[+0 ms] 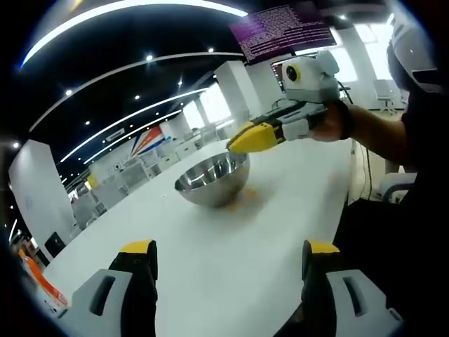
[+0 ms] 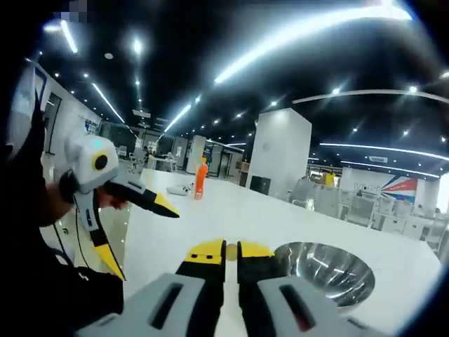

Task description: Pick up the QQ candy scattered on the table and place it into the stainless steel bowl on the table

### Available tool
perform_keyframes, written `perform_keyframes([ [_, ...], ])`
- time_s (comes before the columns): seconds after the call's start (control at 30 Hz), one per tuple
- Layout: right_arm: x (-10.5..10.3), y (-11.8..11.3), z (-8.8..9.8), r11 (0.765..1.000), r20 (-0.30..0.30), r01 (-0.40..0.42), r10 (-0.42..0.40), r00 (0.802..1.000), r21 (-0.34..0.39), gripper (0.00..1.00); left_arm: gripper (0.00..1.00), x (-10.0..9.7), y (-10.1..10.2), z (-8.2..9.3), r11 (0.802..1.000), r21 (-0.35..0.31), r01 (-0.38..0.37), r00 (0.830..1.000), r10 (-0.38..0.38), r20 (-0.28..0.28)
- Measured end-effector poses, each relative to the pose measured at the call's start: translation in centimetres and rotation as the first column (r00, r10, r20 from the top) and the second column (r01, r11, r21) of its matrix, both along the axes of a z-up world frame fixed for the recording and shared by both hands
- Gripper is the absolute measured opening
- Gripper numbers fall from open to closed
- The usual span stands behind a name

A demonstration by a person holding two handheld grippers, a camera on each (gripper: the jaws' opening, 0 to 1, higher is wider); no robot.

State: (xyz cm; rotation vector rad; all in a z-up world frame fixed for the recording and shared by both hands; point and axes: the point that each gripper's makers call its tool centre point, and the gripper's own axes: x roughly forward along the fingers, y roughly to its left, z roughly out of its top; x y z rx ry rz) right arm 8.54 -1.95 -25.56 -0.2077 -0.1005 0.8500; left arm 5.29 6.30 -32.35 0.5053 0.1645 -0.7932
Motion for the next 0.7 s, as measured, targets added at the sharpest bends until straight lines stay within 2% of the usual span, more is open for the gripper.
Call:
perform_keyframes([
  [0.1,-0.1,-0.2,1.0,1.0,0.015,0.001,-0.002,1.0,0.02,0.07,0.86,0.0,0.0,0.0,1.0,-0.001,0.0,1.0,0.0,0.001],
  [0.43,0.5,-0.9,2.5,0.998,0.012,0.006,-0.006,1.0,0.065,0.07,0.85,0.0,0.2,-0.2,1.0,-0.001,-0.004,1.0,0.004,-0.001],
  [0.7,1.0,-1.6,5.5,0.991,0.024,0.001,-0.004,1.0,0.134,0.07,0.85,0.1,0.1,-0.3,1.0,0.001,-0.006,1.0,0.006,-0.003],
])
